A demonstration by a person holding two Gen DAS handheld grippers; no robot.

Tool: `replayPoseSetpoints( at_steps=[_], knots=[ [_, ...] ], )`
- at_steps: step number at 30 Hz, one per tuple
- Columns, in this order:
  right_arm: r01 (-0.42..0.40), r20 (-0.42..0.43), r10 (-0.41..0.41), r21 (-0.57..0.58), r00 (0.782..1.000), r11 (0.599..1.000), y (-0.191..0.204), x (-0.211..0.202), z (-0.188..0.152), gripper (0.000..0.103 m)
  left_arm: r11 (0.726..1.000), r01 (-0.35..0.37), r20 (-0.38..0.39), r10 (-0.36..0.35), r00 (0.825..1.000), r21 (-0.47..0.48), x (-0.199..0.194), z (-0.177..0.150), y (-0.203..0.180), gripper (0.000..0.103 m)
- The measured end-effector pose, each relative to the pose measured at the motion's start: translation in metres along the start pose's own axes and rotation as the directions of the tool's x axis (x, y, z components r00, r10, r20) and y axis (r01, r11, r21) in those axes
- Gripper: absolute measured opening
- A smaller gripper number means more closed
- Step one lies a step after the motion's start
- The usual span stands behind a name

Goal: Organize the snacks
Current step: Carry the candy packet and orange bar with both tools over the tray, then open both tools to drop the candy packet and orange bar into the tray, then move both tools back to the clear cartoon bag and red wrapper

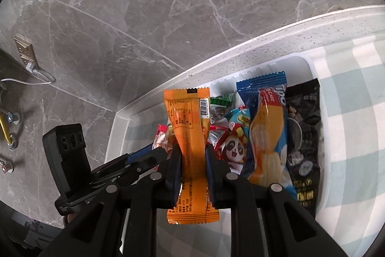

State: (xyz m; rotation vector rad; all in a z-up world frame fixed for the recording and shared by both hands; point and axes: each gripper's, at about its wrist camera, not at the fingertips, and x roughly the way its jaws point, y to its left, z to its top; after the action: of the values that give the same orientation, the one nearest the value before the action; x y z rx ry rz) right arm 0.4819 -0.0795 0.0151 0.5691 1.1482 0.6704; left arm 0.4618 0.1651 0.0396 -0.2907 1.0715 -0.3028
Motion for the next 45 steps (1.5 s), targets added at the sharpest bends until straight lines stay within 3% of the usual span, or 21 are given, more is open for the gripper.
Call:
replayPoseSetpoints(
  at_steps=[8, 17, 29, 38, 45],
  knots=[
    [0.039, -0.015, -0.039, -0.019, 0.999, 0.999, -0.002, 0.020, 0.008, 0.021, 1.000, -0.018, -0.010, 0.018, 1.000, 0.003, 0.019, 0.006, 0.003, 0.032],
    [0.102, -0.012, -0.104, -0.073, 0.995, 0.992, 0.004, 0.030, 0.012, 0.030, 0.999, -0.054, -0.017, 0.054, 0.998, -0.002, 0.033, 0.009, 0.006, 0.033],
    [0.101, 0.024, -0.098, -0.125, 0.995, 0.987, 0.021, 0.010, 0.004, 0.035, 0.998, -0.055, 0.044, 0.055, 0.997, -0.008, 0.012, 0.008, 0.003, 0.034],
    [0.124, 0.061, -0.112, -0.274, 0.992, 0.954, 0.053, -0.038, -0.045, 0.039, 0.999, -0.048, 0.094, 0.048, 0.994, -0.003, -0.032, -0.017, -0.014, 0.036],
    [0.152, 0.044, -0.147, -0.406, 0.988, 0.901, 0.066, -0.066, -0.106, 0.040, 0.999, -0.045, 0.081, 0.044, 0.996, 0.014, -0.067, -0.074, -0.038, 0.037]
  ],
)
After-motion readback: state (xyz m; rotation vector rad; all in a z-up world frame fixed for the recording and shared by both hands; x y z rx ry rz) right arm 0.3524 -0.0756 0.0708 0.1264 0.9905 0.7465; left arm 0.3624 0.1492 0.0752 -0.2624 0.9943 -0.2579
